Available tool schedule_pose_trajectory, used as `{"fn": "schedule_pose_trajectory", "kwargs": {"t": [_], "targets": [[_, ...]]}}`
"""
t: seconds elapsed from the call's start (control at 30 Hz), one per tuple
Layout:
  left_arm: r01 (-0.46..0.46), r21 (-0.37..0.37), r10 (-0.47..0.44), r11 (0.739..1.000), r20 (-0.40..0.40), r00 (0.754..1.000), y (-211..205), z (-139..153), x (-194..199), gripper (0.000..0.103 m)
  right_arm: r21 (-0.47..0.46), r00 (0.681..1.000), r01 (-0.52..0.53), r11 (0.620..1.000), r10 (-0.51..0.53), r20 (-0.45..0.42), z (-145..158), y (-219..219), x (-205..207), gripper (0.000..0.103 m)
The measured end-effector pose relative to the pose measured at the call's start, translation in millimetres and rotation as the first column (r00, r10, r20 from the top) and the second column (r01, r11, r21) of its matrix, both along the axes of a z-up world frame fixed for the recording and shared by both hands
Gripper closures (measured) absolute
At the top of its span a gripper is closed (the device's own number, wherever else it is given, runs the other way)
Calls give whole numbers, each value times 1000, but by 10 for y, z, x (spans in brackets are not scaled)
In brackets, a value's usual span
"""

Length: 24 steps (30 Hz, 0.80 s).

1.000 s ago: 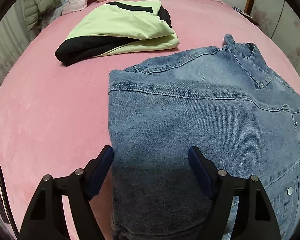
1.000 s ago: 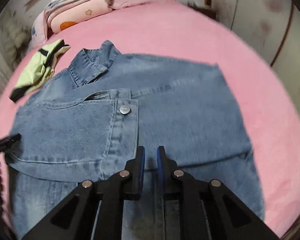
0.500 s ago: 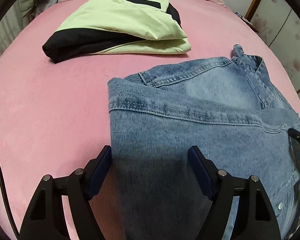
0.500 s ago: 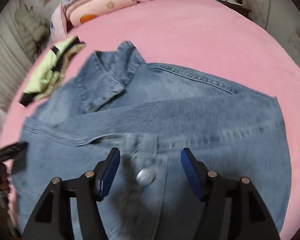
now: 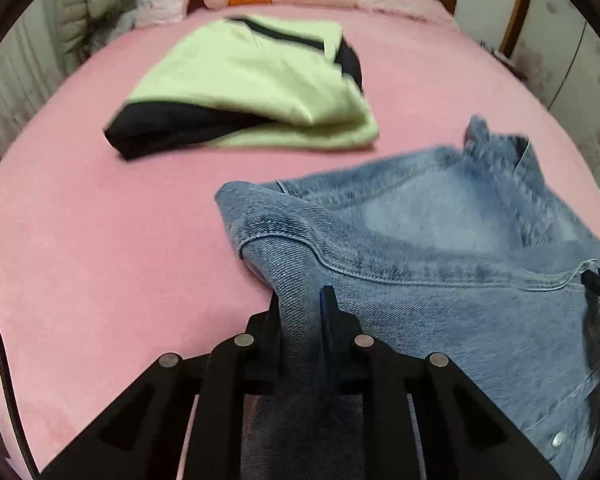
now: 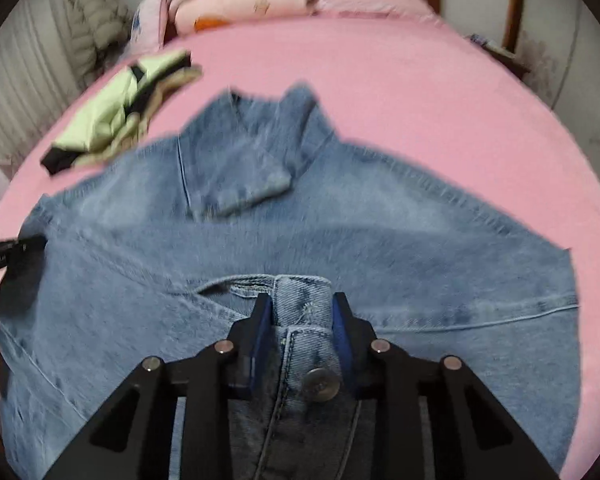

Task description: Fold large clothes

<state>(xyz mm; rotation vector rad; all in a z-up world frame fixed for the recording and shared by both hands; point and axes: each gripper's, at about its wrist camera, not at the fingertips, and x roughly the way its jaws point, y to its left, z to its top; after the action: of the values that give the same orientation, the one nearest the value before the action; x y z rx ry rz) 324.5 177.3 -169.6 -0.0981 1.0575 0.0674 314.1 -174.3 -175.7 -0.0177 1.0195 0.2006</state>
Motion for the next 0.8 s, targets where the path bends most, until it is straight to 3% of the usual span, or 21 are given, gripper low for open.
{"fn": "schedule_pose_trajectory", "kwargs": {"t": [0.17, 0.23, 0.37, 0.4, 0.43, 0.5, 0.6, 0.63, 0.8], "targets": [[-32, 20, 31, 999, 40, 999, -93, 15, 65, 89, -16, 989, 58, 998, -55, 137, 316, -76, 30, 73], [-44, 53, 43, 998, 24, 999, -121, -106, 101, 89, -32, 993, 66, 997, -63, 102, 217, -49, 174, 73], [-43, 94, 42, 995, 16, 999, -110, -300, 104, 86, -133, 999, 50, 990, -52, -10, -283, 74, 340, 72], [-38, 107, 36, 994, 20, 999, -113, -319, 96, 84, -159, 999, 50, 986, -49, 8, -328, 101, 318, 69], [-30, 131, 28, 991, 23, 999, -131, -327, 92, 78, -187, 998, 58, 981, -54, 30, -317, 123, 293, 67], [-21, 169, 18, 985, 24, 1000, -146, -306, 85, 69, -219, 997, 70, 973, -63, 39, -265, 132, 260, 55], [-40, 195, 40, 980, 4, 999, -98, -200, 75, 28, -249, 998, 63, 966, -55, 37, -167, 109, 190, 50], [-47, 182, 46, 982, 8, 999, -69, -132, 53, 23, -263, 998, 62, 963, -53, 43, -114, 97, 145, 50], [-54, 151, 51, 987, 25, 998, -64, 207, -118, 22, -223, 995, 56, 973, -37, 88, 245, 40, -134, 50]]}}
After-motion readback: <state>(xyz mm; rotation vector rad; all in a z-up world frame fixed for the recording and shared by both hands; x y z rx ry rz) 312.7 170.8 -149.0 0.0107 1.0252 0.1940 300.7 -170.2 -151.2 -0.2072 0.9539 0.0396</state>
